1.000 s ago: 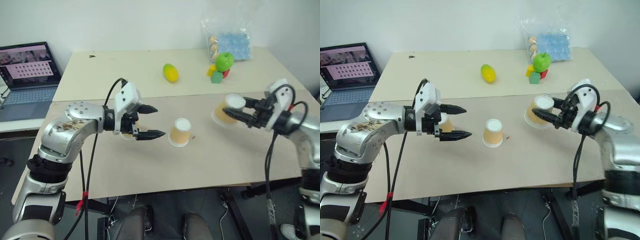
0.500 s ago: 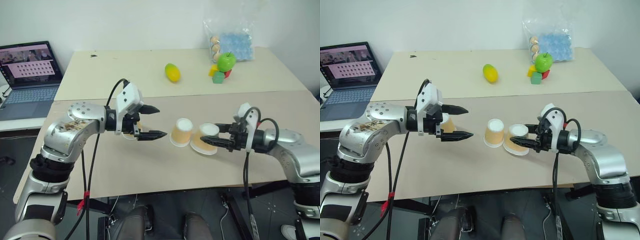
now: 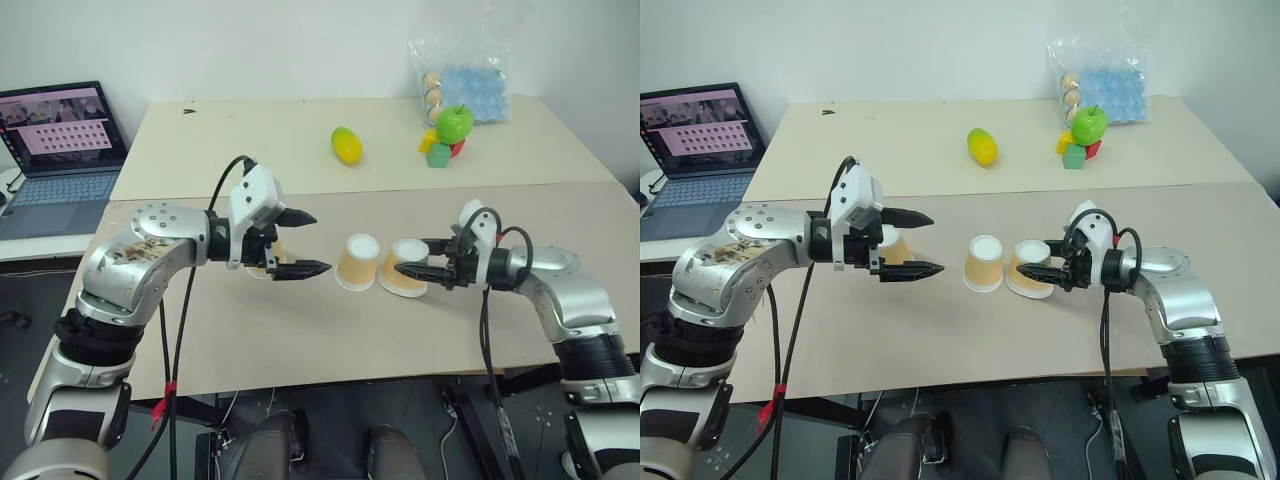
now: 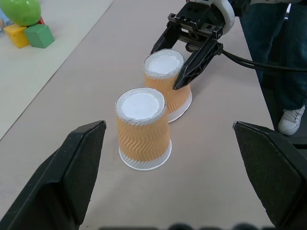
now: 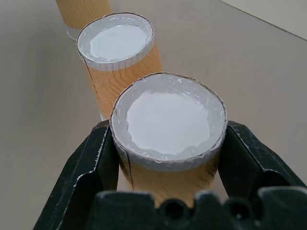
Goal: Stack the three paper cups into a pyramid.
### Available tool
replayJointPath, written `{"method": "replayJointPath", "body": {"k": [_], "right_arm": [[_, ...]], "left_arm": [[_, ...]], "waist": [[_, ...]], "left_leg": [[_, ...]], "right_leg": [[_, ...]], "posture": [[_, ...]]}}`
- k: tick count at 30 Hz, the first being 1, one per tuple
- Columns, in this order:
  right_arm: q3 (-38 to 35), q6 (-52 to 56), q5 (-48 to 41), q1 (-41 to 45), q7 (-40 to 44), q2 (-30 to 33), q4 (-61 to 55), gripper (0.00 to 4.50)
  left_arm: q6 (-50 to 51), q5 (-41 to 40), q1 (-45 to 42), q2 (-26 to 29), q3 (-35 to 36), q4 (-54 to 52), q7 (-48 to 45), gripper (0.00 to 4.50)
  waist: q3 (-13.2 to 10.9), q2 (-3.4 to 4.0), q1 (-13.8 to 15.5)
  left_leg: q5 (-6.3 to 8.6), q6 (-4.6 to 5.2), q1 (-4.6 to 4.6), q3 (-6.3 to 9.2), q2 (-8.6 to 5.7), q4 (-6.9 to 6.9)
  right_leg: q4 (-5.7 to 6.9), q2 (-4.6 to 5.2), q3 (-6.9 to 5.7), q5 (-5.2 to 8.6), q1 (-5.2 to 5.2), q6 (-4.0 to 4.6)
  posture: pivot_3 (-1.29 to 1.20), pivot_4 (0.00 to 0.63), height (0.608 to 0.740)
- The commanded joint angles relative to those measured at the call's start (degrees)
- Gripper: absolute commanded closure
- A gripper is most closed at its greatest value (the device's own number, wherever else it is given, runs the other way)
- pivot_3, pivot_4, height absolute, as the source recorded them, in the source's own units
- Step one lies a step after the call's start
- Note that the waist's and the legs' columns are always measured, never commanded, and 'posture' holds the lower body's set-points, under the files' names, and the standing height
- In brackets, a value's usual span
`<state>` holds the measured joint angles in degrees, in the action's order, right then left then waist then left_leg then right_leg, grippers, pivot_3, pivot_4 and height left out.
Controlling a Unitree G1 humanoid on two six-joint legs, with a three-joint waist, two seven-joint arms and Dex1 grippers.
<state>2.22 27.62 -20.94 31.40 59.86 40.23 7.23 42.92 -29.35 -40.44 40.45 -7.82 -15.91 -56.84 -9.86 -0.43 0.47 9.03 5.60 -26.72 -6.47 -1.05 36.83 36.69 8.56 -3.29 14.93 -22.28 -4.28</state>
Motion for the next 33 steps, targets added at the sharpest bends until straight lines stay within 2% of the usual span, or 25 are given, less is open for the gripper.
{"method": "replayJointPath", "body": {"k": [1, 6, 7, 8, 9, 10, 17, 22, 28, 33], "right_arm": [[-0.71, -1.67, 0.43, 1.98, -0.29, -1.04, 0.59, 1.66], [-1.52, -0.09, -0.28, 2.99, -1.48, -3.11, 1.72, 1.66], [-1.59, -0.46, -0.21, 3.10, -1.61, -3.38, 1.83, 0.89], [-1.65, -0.69, -0.12, 3.18, -1.67, -3.56, 1.90, 0.73], [-1.69, -1.33, 0.38, 3.28, -2.09, -3.73, 2.00, 0.26], [-1.76, -1.68, 0.72, 3.29, -2.37, -3.79, 1.94, 0.06], [-4.18, -0.18, -0.77, 2.36, -0.77, -0.59, -1.42, 0.01], [-9.10, 4.10, -5.19, 1.02, 0.19, 3.92, -6.45, 0.01], [-18.05, 12.27, -14.58, -1.24, 1.05, 9.04, -14.09, 0.01], [-18.73, 12.36, -13.28, -11.08, 4.67, 15.31, -16.44, 0.01]], "left_arm": [[0.32, -0.66, -0.38, 0.48, 1.77, -2.18, 0.36, 0.00], [0.22, -0.61, -0.48, 0.45, 1.70, -2.03, 0.32, 0.00], [0.26, -0.63, -0.53, 0.39, 1.68, -2.04, 0.37, 0.00], [0.28, -0.64, -0.57, 0.35, 1.67, -2.06, 0.40, 0.00], [0.35, -0.71, -0.59, 0.32, 1.69, -2.10, 0.41, 0.00], [0.37, -0.74, -0.56, 0.36, 1.70, -2.20, 0.41, 0.00], [0.68, -0.83, -0.56, 0.42, 1.84, -2.17, 0.16, 0.00], [0.45, -0.61, -0.71, 0.21, 1.60, -1.75, 0.05, 0.00], [-0.32, 0.04, -0.86, -0.28, 0.96, -0.88, -0.20, 0.00], [-0.51, 0.14, -1.04, -0.49, 0.94, -0.69, -0.41, 0.00]], "waist": [[0.00, 0.00, -0.05], [0.00, 0.00, -0.22], [0.00, 0.00, -0.27], [0.00, 0.00, -0.32], [0.00, 0.00, -0.35], [0.00, 0.00, -0.31], [-0.01, 0.01, -0.28], [-0.01, 0.01, -0.13], [-0.02, 0.02, 0.15], [-0.01, 0.01, 0.58]], "left_leg": [[0.00, 0.00, 0.00, 0.00, 0.00, 0.00], [0.00, -0.01, 0.00, 0.00, 0.00, 0.00], [0.00, -0.01, 0.00, 0.00, 0.00, 0.00], [0.00, -0.01, 0.00, 0.00, 0.00, 0.00], [0.00, -0.01, 0.00, -0.01, -0.01, 0.00], [0.00, -0.01, 0.00, -0.01, -0.01, 0.00], [-0.01, -0.01, -0.01, 0.00, -0.02, 0.00], [0.00, -0.01, -0.01, 0.00, -0.01, 0.00], [0.01, 0.01, -0.02, 0.00, 0.01, -0.01], [0.07, 0.09, -0.02, 0.03, 0.03, -0.03]], "right_leg": [[0.01, 0.00, 0.01, 0.00, -0.01, 0.00], [0.01, 0.00, 0.00, 0.00, -0.01, 0.00], [0.00, -0.01, 0.01, 0.00, -0.01, 0.00], [0.00, -0.01, 0.01, 0.00, -0.01, 0.00], [0.01, -0.01, 0.01, 0.00, -0.01, 0.00], [0.01, -0.01, 0.00, 0.00, -0.01, 0.00], [0.01, -0.02, 0.01, 0.00, -0.03, 0.00], [-0.01, 0.00, 0.01, 0.00, -0.02, -0.01], [-0.01, 0.07, 0.05, 0.00, -0.02, 0.00], [-0.15, 0.11, -0.03, 0.00, 0.02, 0.00]], "posture": [[0.00, 0.150, 0.740], [0.00, 0.150, 0.740], [0.00, 0.150, 0.740], [0.00, 0.150, 0.740], [0.00, 0.150, 0.740], [0.00, 0.150, 0.740], [0.00, 0.150, 0.740], [0.00, 0.150, 0.740], [0.00, 0.150, 0.740], [0.00, 0.150, 0.740]]}}
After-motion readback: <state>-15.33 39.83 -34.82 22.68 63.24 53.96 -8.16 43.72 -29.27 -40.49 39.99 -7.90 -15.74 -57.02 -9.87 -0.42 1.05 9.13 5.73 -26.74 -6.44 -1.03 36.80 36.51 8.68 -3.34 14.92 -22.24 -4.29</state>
